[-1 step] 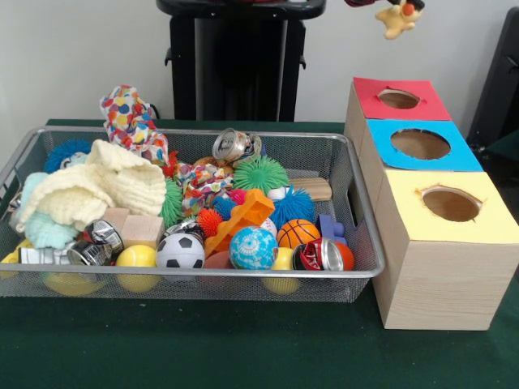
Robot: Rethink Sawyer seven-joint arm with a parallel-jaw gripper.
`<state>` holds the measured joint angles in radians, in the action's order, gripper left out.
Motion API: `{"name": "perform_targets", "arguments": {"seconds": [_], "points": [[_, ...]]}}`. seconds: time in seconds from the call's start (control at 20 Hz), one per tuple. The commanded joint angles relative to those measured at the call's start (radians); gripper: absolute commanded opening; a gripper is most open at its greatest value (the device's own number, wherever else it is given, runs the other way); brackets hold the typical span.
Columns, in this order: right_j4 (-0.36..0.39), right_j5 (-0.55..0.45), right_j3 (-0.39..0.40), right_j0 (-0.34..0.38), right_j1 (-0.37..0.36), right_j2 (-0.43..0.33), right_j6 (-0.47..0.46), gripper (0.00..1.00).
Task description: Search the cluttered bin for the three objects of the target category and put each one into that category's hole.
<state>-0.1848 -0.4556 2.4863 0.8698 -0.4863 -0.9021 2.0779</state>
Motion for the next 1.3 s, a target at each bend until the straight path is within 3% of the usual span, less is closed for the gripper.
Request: {"name": "perform_targets", "arguments": {"seconds": [0.05,1.3], "points": [[0.030,-0.080,-0.236,-0.031,0.088,0.088,-0.049,0.00],[0.137,-0.238,-0.408,-0.034,0.098,0.117,-0.073,0.00]]}}
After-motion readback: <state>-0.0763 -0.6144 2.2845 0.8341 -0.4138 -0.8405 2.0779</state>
